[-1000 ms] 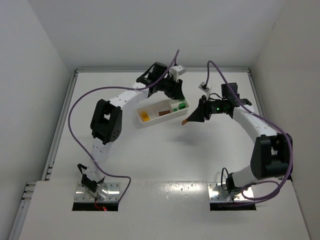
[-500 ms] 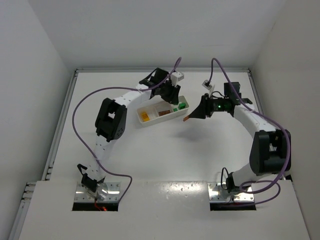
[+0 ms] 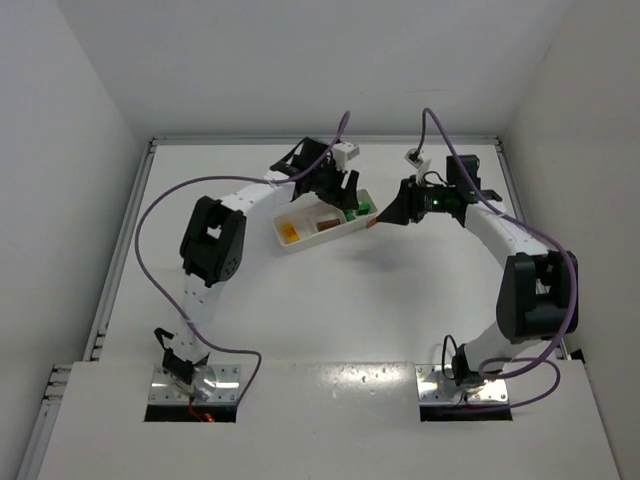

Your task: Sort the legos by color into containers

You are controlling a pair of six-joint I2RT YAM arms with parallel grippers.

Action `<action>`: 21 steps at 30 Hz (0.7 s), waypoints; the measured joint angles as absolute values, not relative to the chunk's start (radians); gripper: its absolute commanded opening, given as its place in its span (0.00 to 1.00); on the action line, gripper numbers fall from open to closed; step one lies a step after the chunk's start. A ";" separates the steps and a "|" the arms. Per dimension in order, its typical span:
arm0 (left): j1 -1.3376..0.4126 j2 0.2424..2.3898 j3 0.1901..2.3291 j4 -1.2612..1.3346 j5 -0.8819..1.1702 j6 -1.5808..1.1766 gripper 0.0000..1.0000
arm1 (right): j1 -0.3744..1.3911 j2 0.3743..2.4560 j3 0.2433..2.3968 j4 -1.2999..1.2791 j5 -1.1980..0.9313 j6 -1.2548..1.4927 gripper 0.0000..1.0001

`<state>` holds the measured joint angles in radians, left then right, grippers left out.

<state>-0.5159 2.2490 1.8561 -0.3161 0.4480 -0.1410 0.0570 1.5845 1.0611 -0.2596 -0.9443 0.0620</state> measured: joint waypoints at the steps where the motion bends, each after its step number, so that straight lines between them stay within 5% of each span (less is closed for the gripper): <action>1: -0.505 2.203 1.808 -0.295 0.455 -0.160 0.73 | 0.060 1.592 1.072 -0.242 -0.941 0.076 0.00; 3: -0.475 2.107 1.737 -0.263 0.472 -0.198 0.74 | 0.075 1.614 1.103 -0.209 -0.925 0.102 0.00; 6: -0.408 1.953 1.681 -0.215 0.496 -0.244 0.98 | 0.111 1.655 1.159 -0.183 -0.910 0.121 0.00; 12: -0.221 1.706 1.565 -0.138 0.538 -0.303 1.00 | 0.245 1.796 1.297 -0.139 -0.838 0.137 0.00; 21: -0.083 1.670 1.452 -0.256 0.524 -0.258 1.00 | 0.338 2.016 1.429 -0.136 -0.700 0.154 0.00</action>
<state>-0.0826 1.6695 1.4521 -0.2558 0.5243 -0.2584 0.3378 2.0155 1.4288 -0.1356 -0.6998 0.1539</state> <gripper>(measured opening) 0.997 0.362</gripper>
